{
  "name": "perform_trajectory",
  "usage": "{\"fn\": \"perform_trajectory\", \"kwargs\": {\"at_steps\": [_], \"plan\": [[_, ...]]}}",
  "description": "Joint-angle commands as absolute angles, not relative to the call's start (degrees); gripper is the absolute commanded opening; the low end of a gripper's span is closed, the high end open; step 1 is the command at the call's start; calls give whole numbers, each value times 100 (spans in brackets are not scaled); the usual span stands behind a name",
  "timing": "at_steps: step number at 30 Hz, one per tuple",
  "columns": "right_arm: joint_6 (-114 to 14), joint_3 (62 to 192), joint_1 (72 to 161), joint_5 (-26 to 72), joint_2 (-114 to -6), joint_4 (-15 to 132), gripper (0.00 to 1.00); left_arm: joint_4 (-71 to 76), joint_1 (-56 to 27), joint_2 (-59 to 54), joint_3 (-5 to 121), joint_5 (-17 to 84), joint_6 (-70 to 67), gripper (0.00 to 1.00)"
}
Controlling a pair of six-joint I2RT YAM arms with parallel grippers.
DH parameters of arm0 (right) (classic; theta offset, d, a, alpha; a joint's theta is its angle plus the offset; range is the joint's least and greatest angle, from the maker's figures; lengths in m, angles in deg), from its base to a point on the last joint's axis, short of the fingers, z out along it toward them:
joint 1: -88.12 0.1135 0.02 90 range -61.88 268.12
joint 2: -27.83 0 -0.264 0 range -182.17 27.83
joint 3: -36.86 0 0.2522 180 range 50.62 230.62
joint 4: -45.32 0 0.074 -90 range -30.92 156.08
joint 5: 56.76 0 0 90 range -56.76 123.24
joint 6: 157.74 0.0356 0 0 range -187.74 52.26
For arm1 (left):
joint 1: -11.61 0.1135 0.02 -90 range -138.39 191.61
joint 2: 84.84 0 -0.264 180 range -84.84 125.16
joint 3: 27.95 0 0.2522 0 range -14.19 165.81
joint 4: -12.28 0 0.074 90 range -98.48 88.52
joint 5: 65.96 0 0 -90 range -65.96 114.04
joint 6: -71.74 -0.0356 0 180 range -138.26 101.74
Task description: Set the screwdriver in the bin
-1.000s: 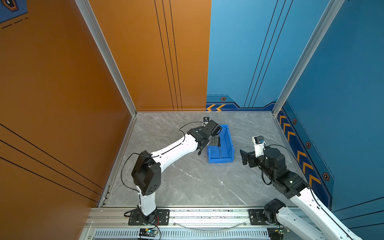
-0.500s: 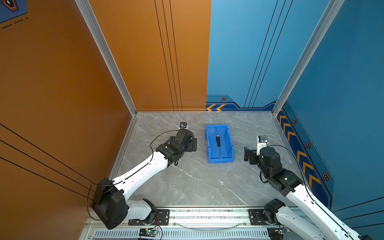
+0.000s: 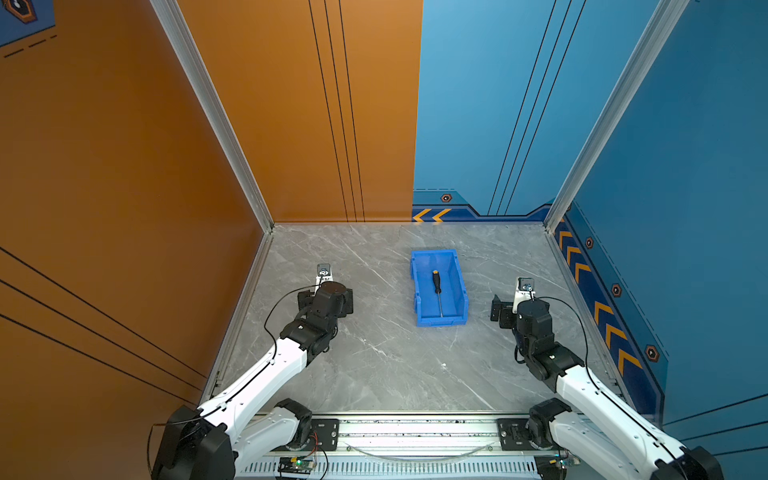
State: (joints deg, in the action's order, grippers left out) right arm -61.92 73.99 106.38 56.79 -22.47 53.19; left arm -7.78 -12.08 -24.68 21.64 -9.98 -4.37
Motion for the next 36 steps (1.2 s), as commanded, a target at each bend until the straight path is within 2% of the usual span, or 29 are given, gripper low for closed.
{"fn": "perform_trajectory", "kwargs": {"at_steps": [1, 9, 21, 36], "plan": [[-6397, 7288, 10357, 5307, -2550, 4689, 100, -151, -989, -2501, 1856, -1492, -798, 98], [-6160, 7016, 9498, 4371, -3333, 3437, 100, 1489, -739, -2018, 1240, -1262, -1806, 98], [-6231, 7108, 8972, 4131, -4785, 1918, 100, 3902, -209, -1073, 449, -1225, -1883, 98], [-6240, 7317, 8867, 4070, -5800, 1146, 100, 4731, 378, -307, 603, -322, -1904, 98]]}}
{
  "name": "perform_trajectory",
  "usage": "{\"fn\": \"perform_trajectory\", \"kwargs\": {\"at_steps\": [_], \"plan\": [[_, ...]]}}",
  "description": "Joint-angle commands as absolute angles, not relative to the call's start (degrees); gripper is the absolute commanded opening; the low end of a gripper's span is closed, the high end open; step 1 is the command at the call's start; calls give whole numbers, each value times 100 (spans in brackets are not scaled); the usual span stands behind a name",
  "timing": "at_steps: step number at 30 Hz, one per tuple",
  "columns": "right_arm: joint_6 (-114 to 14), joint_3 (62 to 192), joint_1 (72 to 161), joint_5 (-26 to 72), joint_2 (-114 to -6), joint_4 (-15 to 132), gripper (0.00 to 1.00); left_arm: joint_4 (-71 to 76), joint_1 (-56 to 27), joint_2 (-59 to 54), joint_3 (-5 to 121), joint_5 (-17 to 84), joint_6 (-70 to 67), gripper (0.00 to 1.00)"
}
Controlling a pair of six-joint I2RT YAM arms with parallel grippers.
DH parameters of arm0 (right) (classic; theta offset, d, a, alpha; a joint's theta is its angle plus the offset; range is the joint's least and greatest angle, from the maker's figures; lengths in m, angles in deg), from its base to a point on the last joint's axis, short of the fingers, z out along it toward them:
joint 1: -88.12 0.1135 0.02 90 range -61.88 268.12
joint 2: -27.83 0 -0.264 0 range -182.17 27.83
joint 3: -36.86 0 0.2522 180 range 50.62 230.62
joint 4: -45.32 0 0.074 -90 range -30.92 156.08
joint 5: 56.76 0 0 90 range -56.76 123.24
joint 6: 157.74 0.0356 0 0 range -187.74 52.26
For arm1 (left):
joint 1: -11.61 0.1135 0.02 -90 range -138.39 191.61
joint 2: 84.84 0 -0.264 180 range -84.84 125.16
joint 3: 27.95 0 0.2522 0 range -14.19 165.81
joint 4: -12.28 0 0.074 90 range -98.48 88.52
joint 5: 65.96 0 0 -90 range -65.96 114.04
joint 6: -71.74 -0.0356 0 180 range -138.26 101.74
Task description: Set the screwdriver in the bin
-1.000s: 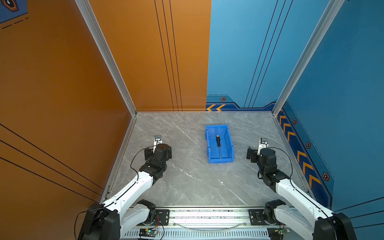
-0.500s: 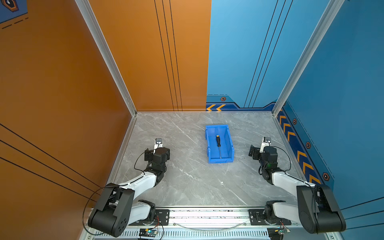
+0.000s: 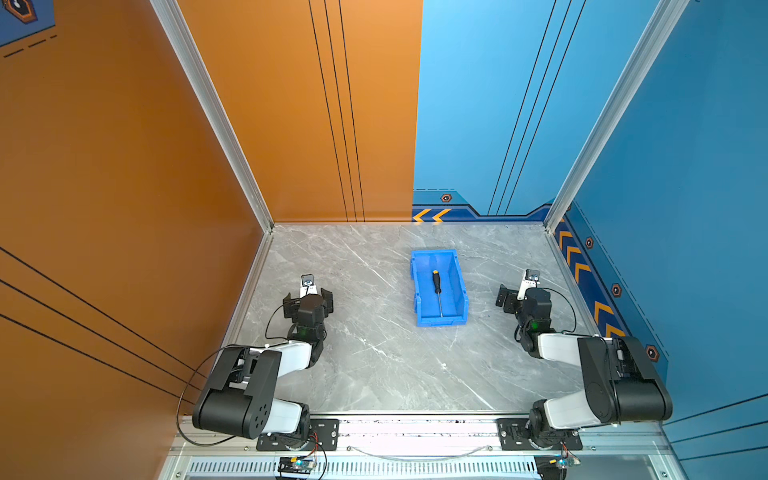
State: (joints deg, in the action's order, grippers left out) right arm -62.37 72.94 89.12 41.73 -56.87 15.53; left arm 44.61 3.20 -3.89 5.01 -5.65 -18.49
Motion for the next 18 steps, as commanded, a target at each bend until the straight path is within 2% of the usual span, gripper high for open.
{"fn": "perform_trajectory", "kwargs": {"at_steps": [1, 18], "plan": [[-6243, 7299, 8865, 4069, -5848, 1073, 100, 4754, 389, -282, 606, -288, -1905, 98], [-6353, 7290, 8970, 4185, -6014, 930, 100, 5290, 734, 462, 677, 382, -1756, 98]]}}
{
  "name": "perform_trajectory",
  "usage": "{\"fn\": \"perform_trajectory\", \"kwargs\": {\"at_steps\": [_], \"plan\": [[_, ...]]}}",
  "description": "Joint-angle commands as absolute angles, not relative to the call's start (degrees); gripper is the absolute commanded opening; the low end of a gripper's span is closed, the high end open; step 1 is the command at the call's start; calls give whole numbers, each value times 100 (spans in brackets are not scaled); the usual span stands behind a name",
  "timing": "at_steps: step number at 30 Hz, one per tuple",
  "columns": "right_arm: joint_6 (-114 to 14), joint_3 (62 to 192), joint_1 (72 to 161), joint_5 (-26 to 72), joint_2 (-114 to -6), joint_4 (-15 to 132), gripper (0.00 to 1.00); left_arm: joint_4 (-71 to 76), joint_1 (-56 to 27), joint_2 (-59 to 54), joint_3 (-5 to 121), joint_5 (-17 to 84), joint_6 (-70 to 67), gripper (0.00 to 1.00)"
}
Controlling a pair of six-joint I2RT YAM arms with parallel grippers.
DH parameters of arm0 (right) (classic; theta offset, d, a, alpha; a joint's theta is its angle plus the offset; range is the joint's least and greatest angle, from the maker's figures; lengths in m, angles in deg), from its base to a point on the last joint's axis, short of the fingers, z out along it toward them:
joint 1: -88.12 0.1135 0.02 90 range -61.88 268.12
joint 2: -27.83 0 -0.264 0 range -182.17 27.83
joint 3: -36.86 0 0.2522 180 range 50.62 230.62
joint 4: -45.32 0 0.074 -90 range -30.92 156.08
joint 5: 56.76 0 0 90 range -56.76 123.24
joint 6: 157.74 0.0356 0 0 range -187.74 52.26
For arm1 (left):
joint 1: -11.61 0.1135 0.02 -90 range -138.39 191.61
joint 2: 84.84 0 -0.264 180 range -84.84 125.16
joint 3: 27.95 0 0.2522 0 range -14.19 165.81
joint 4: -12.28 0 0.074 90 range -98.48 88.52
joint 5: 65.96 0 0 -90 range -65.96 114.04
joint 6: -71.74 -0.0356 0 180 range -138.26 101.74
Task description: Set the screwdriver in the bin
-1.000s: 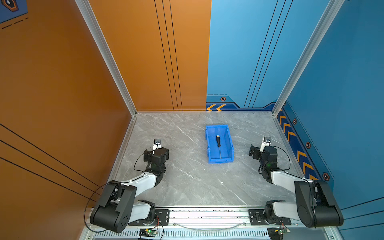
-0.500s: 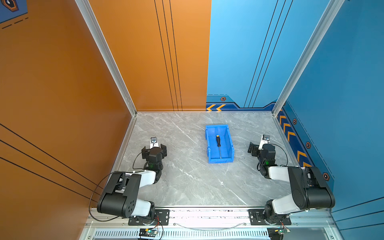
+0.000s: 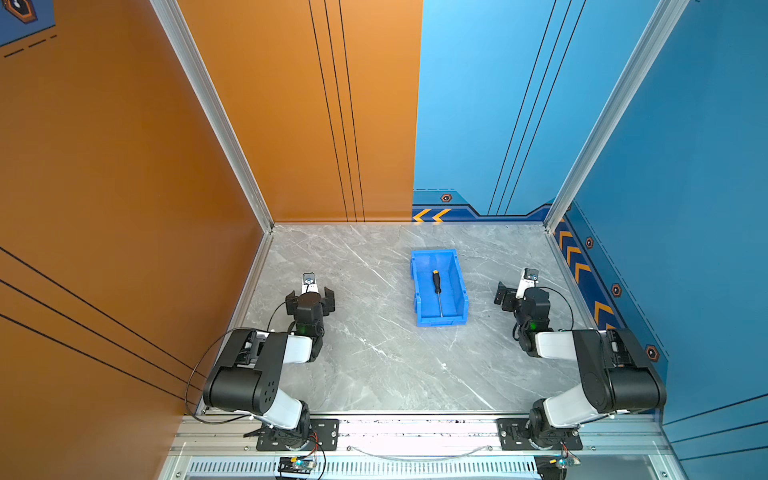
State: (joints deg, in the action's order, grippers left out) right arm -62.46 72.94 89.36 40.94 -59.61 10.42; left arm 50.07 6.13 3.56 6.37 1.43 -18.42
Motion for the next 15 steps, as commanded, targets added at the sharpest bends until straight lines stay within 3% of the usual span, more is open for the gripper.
{"fn": "perform_trajectory", "kwargs": {"at_steps": [1, 15], "plan": [[-6378, 7273, 8983, 4176, -6034, 873, 100, 5292, 739, 456, 666, 392, -1755, 98], [-6423, 7197, 9006, 4132, -6076, 680, 100, 5530, 594, 516, 607, 216, -1896, 98]]}}
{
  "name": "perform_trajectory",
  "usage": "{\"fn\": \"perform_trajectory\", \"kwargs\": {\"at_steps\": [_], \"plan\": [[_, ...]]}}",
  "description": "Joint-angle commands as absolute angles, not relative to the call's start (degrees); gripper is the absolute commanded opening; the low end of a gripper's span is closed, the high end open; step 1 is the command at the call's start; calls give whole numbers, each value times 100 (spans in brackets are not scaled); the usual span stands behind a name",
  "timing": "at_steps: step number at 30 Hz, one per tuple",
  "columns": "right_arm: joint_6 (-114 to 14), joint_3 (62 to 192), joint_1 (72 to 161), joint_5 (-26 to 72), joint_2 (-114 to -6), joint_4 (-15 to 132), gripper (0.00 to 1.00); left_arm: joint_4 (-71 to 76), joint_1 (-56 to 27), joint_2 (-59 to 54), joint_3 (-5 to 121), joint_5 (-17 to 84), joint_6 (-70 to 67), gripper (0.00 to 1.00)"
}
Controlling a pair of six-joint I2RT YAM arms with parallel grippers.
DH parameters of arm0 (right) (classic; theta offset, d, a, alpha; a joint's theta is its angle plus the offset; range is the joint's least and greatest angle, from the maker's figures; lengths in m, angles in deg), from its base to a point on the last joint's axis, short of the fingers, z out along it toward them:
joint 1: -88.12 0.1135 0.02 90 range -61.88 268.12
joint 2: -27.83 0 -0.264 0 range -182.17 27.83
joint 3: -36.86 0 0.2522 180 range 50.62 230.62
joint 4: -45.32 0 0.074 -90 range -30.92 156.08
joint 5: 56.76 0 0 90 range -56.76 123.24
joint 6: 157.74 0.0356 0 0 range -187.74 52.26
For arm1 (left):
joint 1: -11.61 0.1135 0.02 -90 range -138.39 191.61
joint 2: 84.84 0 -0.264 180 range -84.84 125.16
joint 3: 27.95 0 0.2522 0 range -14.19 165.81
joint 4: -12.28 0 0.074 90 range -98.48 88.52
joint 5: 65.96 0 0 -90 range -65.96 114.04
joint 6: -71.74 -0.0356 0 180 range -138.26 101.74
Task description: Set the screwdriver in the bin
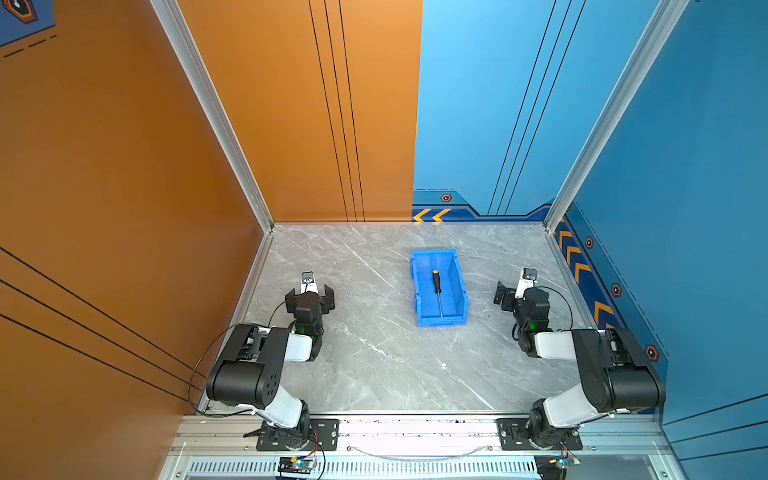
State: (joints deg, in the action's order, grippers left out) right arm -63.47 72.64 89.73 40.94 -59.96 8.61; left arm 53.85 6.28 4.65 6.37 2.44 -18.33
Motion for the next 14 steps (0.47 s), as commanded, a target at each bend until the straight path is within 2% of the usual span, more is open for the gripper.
{"fn": "perform_trajectory", "kwargs": {"at_steps": [1, 14], "plan": [[-6427, 7190, 9006, 4131, -6076, 687, 100, 5530, 590, 522, 603, 215, -1896, 98], [-6426, 7197, 9006, 4141, -6076, 683, 100, 5629, 528, 534, 585, 152, -1957, 98]]}}
